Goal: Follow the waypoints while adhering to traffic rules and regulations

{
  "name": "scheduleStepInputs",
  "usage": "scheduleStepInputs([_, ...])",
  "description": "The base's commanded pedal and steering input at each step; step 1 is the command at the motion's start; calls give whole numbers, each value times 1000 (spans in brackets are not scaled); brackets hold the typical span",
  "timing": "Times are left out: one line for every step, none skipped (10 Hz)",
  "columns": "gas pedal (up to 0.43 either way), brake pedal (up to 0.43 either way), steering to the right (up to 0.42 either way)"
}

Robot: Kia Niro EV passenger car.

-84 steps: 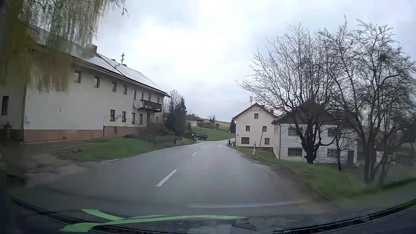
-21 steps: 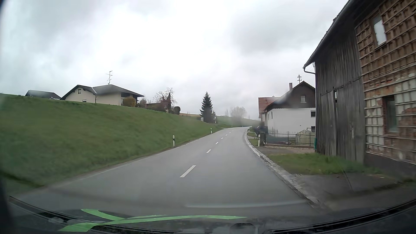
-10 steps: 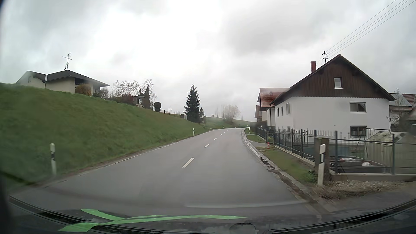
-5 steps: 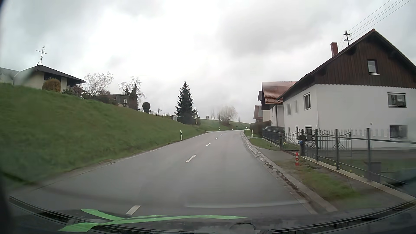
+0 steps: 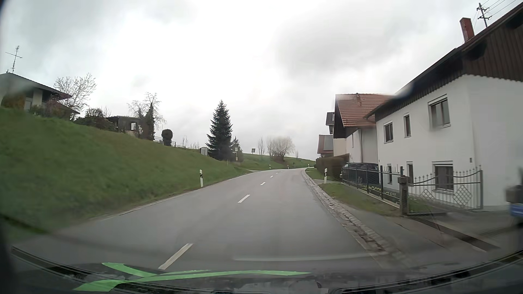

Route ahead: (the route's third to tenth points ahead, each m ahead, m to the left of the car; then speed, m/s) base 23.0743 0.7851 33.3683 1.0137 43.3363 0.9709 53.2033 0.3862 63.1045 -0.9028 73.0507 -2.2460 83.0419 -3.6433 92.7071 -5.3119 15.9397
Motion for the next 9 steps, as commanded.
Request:
scheduleStepInputs([87,0,7])
scheduleStepInputs([87,0,3])
scheduleStepInputs([87,0,3])
scheduleStepInputs([98,0,3])
scheduleStepInputs([110,0,3])
scheduleStepInputs([110,0,3])
scheduleStepInputs([118,0,3])
scheduleStepInputs([118,0,3])
scheduleStepInputs([118,0,3])
